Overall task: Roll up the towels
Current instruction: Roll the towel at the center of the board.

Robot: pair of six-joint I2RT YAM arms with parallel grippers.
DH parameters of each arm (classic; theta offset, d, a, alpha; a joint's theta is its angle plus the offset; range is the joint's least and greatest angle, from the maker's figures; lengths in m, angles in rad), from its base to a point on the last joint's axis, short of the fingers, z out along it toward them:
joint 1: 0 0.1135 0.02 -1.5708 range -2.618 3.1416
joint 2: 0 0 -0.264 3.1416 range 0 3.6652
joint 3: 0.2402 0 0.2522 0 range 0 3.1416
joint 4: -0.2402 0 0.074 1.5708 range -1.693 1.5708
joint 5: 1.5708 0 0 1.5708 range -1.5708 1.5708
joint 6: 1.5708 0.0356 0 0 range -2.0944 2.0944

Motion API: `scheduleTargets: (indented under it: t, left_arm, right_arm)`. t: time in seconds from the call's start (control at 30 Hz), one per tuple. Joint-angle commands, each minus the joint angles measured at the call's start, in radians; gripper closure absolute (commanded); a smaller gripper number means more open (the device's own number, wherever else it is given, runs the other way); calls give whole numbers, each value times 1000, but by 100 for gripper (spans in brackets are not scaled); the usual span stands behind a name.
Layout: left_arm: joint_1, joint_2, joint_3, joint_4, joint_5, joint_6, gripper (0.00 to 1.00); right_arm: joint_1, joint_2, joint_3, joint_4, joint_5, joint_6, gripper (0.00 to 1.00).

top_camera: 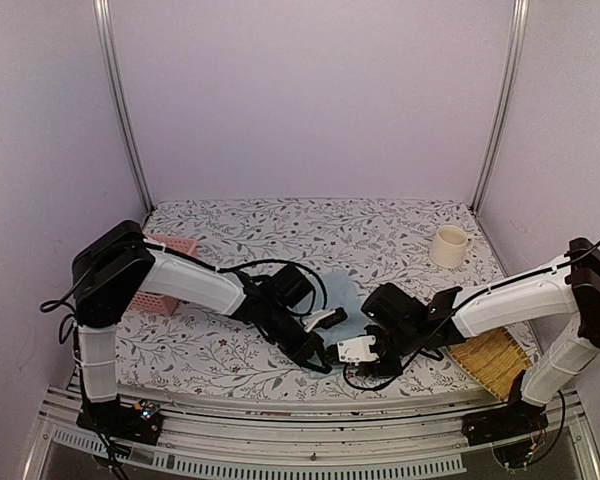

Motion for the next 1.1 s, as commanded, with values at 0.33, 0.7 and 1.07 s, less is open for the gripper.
scheduleTargets:
  t: [0.33,0.7,1.07]
  left_arm:
    - [51,-34,-26,-81,19,77,100]
    - [103,22,32,-150,34,100,100]
    - [152,76,-9,-90,47,98,100]
  right_arm:
    - [-139,88,122,-290,-384,-54,94]
    - [-317,353,281,-544,-627,-126,96]
    - [-410,609,461,-737,-702,-183,95]
